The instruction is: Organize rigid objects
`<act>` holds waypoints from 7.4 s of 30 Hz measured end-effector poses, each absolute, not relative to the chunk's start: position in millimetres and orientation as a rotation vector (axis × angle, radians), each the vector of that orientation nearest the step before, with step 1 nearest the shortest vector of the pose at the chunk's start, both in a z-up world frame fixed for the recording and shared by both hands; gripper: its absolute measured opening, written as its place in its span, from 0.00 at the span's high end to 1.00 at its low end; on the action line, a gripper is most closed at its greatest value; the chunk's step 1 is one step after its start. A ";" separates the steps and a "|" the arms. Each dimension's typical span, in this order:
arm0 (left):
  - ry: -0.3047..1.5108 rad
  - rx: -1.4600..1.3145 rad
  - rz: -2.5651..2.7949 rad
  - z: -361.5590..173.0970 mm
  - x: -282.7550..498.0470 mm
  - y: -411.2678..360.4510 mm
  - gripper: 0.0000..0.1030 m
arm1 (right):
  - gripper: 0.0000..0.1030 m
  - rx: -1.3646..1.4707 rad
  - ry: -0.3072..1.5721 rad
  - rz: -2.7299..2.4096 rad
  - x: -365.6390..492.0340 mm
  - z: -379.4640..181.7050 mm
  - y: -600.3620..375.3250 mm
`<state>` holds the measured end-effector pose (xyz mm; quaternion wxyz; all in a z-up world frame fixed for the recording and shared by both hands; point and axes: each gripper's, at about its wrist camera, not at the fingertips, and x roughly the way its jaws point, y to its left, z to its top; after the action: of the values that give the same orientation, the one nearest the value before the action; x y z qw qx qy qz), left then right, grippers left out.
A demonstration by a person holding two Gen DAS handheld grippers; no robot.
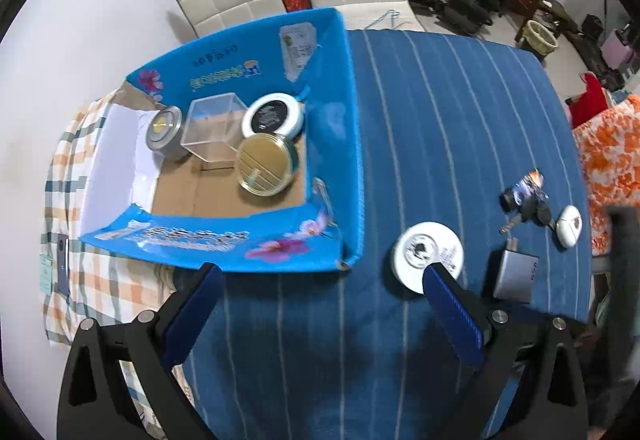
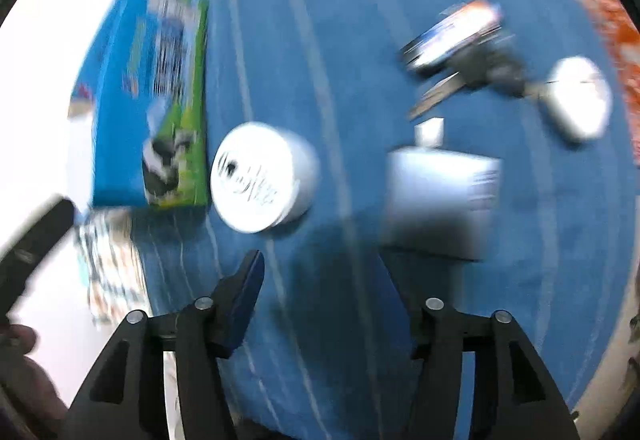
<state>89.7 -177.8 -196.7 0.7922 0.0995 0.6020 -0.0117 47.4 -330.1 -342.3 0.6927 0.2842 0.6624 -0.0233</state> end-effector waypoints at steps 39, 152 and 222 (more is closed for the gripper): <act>1.369 0.122 -0.063 -212.8 61.9 -146.1 0.01 | 0.36 0.415 1.458 -0.135 63.6 -305.1 -332.2; 1.567 0.036 -0.110 -240.0 207.3 60.1 0.00 | 0.22 0.274 1.559 -0.005 237.9 -342.6 -13.6; 1.366 0.428 -0.474 -239.3 155.1 -332.4 0.00 | 0.19 0.766 1.381 -0.608 32.9 -289.7 -454.5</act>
<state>155.1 -332.4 -239.3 0.7292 0.1943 0.6200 -0.2150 32.9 -454.5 -289.7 0.6630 0.3389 0.6109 -0.2690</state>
